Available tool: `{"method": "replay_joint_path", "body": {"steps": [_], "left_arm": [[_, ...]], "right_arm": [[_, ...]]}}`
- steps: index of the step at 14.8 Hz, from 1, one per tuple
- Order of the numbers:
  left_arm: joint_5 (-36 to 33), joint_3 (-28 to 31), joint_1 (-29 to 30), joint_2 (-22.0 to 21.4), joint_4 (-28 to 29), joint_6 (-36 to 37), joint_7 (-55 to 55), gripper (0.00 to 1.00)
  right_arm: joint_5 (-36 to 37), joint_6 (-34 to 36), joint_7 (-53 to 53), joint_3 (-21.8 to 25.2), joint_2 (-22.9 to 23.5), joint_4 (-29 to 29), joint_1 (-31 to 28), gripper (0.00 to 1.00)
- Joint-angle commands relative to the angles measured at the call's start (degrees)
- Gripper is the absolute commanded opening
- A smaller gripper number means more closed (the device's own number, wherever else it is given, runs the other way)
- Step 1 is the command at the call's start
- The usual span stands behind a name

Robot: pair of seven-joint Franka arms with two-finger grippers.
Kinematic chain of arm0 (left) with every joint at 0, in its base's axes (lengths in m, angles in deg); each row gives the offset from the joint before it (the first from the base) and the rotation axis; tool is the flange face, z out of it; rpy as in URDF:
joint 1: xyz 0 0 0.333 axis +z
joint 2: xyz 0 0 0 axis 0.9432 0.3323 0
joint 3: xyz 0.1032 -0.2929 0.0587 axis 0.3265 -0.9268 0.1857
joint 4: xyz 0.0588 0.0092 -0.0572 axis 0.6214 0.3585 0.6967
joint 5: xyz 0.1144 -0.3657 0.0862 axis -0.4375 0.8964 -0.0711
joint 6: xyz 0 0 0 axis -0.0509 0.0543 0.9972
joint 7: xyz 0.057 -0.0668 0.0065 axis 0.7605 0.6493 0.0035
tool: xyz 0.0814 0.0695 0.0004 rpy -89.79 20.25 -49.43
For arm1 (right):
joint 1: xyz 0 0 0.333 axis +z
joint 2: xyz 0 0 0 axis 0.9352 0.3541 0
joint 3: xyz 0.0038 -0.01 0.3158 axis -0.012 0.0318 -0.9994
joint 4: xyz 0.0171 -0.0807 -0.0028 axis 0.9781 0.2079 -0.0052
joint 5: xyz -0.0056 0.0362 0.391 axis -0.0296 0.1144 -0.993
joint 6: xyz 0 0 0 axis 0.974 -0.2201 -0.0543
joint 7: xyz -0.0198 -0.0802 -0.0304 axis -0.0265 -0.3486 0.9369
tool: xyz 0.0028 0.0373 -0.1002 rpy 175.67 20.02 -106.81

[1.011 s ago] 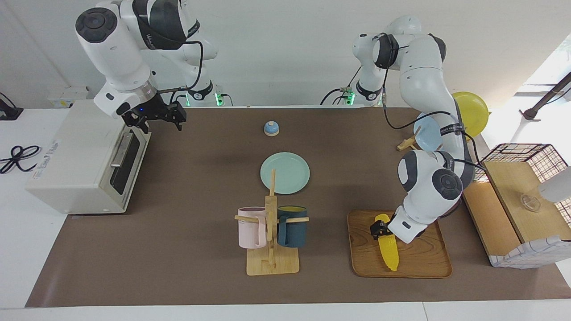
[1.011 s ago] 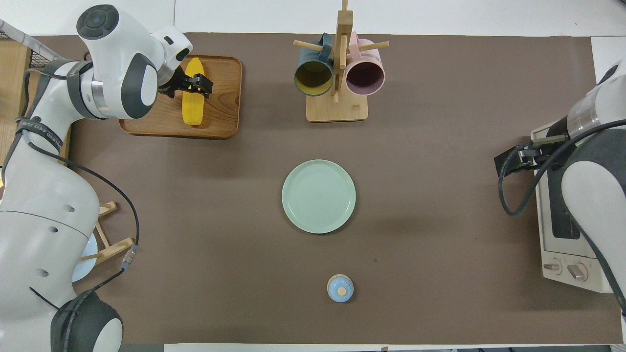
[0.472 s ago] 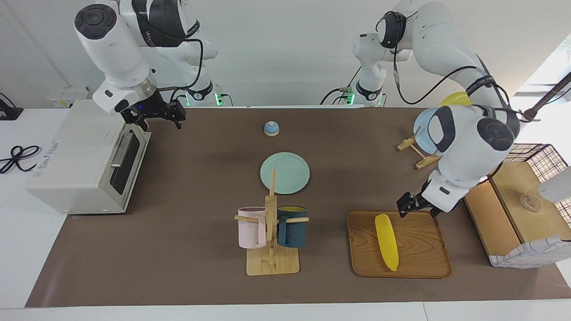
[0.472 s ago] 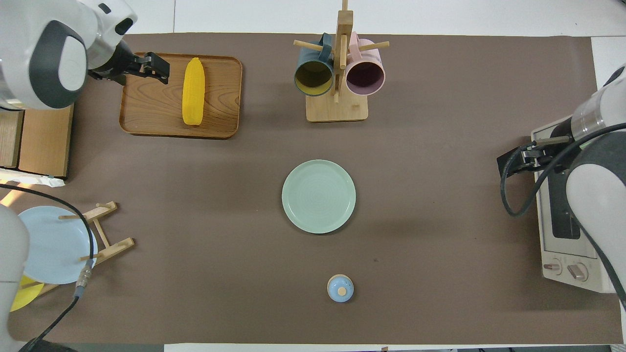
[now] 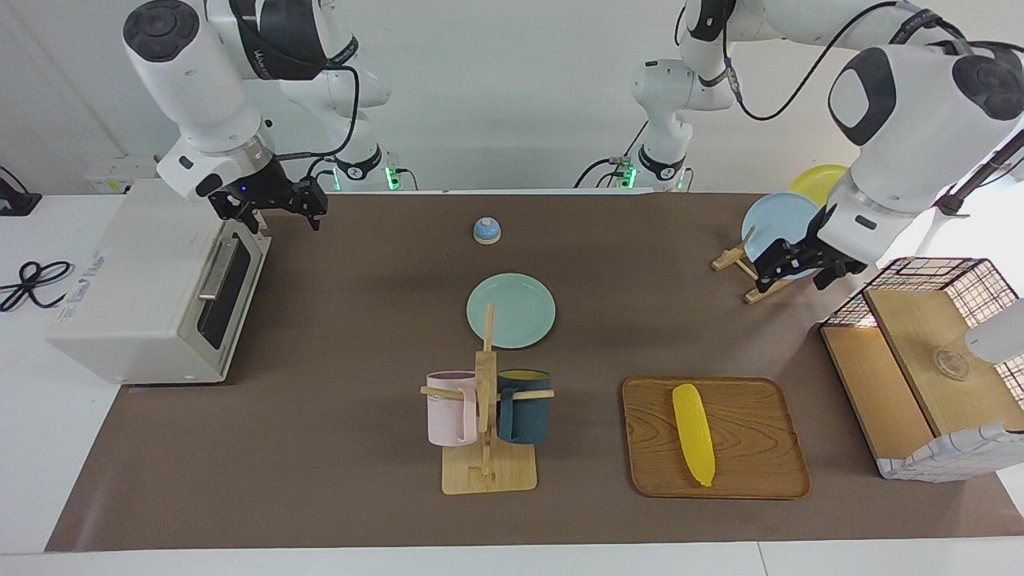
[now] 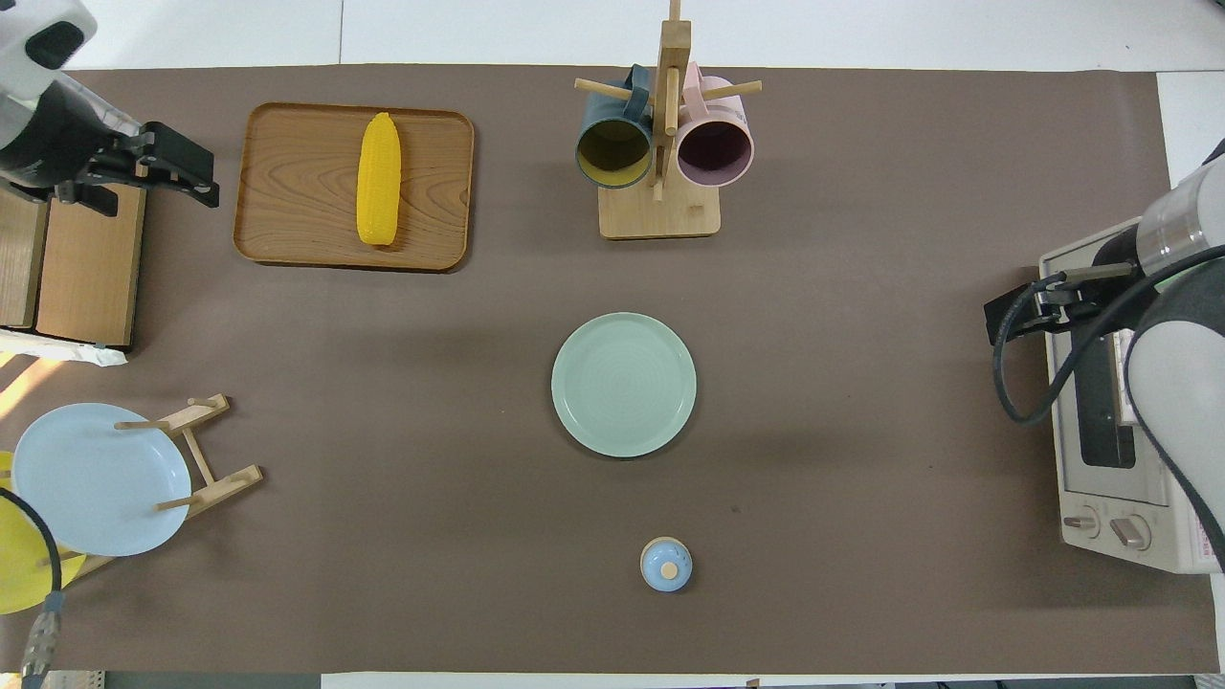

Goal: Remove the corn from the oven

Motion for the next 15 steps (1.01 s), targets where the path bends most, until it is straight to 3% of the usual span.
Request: {"method": "replay_joint_path", "body": {"steps": [1,6,8,10,15], "left_arm": [[-0.9,0.1,-0.2,-10.0,12.5,-0.4,-0.8,1.00],[-0.9,0.1,-0.2,-16.8,23.3,-1.4,-0.9,1.00],[-0.9,-0.6,0.6,-17.2,23.6,-2.6,0.0,1.00],[-0.9,-5.3,3.8,-16.6,22.9,-4.9,0.4,1.00],[-4.5,-6.2,3.9,-15.8,21.4,-5.1,0.9,1.00]], "right_arm": [[-1.2,-0.1,-0.8,0.2,-1.0,0.4,-0.2,1.00],[-1.2,0.0,-0.7,0.2,-1.1,0.4,-0.2,1.00],[-1.3,0.0,-0.7,0.2,-1.1,0.4,-0.2,1.00],[-1.3,0.0,-0.7,0.2,-1.1,0.4,-0.1,1.00],[-1.3,0.0,-0.7,0.2,-1.1,0.4,-0.2,1.00]]}}
